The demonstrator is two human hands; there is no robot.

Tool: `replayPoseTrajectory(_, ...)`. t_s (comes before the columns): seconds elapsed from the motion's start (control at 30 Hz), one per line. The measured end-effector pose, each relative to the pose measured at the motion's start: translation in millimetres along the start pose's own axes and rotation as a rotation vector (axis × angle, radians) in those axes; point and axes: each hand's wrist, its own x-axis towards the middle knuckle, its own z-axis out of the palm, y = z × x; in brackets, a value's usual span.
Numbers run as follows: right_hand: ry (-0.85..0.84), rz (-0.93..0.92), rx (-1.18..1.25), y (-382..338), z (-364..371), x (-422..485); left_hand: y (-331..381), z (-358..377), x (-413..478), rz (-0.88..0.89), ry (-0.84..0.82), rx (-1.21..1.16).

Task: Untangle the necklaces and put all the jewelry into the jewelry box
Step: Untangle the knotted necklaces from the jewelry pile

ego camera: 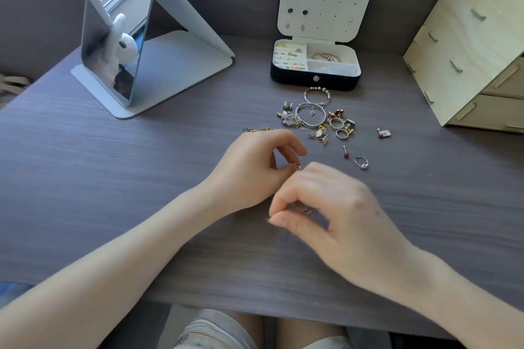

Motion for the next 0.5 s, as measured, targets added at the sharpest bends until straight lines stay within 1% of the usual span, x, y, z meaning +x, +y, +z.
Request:
replayPoseTrajectory(0.07, -0.048, -0.03, 0.009, -3.7, 10.0, -3.0, -2.8, -0.7, 0.7, 0.007, 0.026, 0.035)
replayPoseTrajectory(0.13, -0.074, -0.013, 0.026, -3.0, 11.0, -7.3, -6.0, -2.9, 0.6, 0.01, 0.051, 0.086)
replayPoseTrajectory(0.2, -0.04, 0.04, -0.006, 3.6, 2.8, -11.2, -8.9, -6.9, 0.2, 0.002, 0.092, 0.121)
replayPoseTrajectory(0.3, 0.003, 0.168, -0.16, 21.4, -16.1, -17.6, -10.3, -12.8, -2.0, -0.021, 0.152, 0.213)
replayPoseTrajectory(0.4, -0.079, 0.271, -0.288, 36.6, -27.0, -24.9, -9.6, -16.3, -4.7, -0.071, 0.215, 0.347)
replayPoseTrajectory(0.5, -0.128, 0.317, -0.263, 43.1, -29.8, -28.9, -12.4, -17.3, -8.3, -0.092, 0.221, 0.444)
